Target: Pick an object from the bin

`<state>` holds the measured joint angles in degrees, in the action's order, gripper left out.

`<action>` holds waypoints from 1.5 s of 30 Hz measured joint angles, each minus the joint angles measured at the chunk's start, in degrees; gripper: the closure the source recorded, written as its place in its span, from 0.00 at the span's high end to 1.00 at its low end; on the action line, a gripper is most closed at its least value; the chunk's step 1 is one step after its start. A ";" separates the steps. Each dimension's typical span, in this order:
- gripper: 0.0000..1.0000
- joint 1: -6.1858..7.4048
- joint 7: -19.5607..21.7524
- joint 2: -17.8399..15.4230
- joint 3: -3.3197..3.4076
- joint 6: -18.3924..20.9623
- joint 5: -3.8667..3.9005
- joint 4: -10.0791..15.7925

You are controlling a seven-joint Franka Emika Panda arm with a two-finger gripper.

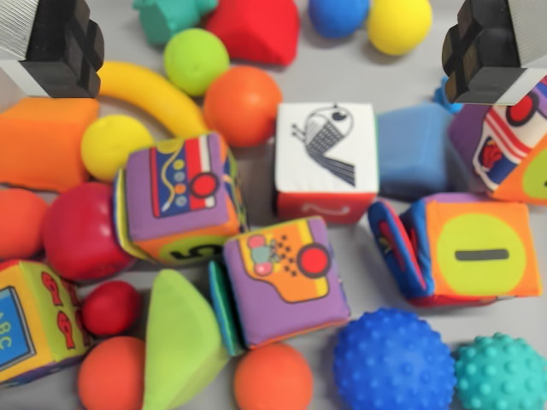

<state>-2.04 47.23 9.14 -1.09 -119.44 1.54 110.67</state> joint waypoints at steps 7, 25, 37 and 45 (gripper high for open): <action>1.00 0.00 0.00 0.00 0.00 0.00 0.00 0.00; 1.00 0.78 3.48 -0.26 0.00 -0.52 0.00 1.09; 1.00 2.38 11.14 -1.16 -0.22 -2.24 -0.06 3.81; 1.00 3.81 18.20 -1.88 -0.52 -3.79 -0.11 6.07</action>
<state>1.77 65.43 7.26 -1.61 -123.24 1.43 116.74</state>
